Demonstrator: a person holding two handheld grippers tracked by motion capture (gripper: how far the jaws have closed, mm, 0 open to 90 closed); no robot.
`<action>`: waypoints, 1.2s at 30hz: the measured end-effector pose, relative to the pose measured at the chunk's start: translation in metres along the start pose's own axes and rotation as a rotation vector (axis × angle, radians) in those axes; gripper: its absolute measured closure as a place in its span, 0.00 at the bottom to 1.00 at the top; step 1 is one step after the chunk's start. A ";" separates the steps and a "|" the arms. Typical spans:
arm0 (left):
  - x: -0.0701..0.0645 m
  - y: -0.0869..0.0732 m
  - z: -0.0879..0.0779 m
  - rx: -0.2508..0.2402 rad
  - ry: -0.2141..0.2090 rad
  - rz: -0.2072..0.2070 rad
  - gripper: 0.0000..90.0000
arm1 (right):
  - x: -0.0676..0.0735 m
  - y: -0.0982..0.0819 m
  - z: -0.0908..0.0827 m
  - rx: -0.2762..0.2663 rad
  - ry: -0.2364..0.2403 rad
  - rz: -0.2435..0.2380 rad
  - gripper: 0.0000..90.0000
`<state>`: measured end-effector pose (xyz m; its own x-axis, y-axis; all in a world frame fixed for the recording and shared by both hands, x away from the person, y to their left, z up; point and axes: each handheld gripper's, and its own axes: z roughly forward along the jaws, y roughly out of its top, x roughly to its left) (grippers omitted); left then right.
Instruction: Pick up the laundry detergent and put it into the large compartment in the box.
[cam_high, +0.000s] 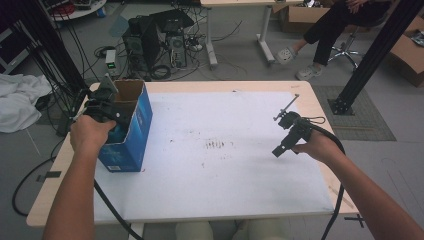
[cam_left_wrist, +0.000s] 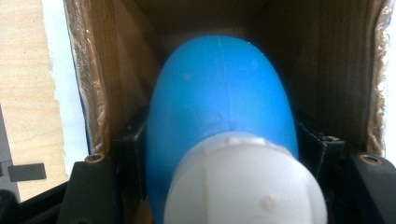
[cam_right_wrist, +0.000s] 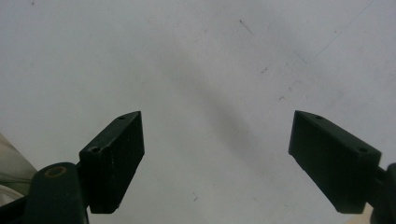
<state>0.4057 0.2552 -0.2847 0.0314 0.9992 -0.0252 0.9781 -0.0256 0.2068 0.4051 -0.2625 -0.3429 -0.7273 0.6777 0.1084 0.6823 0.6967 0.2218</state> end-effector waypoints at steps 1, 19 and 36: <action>0.000 0.000 0.000 -0.002 0.000 -0.002 0.39 | 0.000 0.000 0.000 0.002 0.001 0.000 0.20; 0.003 -0.002 -0.017 -0.042 -0.034 -0.027 0.36 | 0.004 0.001 0.001 0.008 0.005 -0.011 0.20; 0.005 -0.004 -0.045 -0.080 -0.035 -0.028 0.35 | 0.005 -0.002 -0.003 -0.007 0.005 -0.017 0.20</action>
<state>0.3928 0.2618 -0.2421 0.0128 0.9978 -0.0656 0.9591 0.0063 0.2831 0.4002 -0.2608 -0.3402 -0.7390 0.6647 0.1097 0.6695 0.7063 0.2302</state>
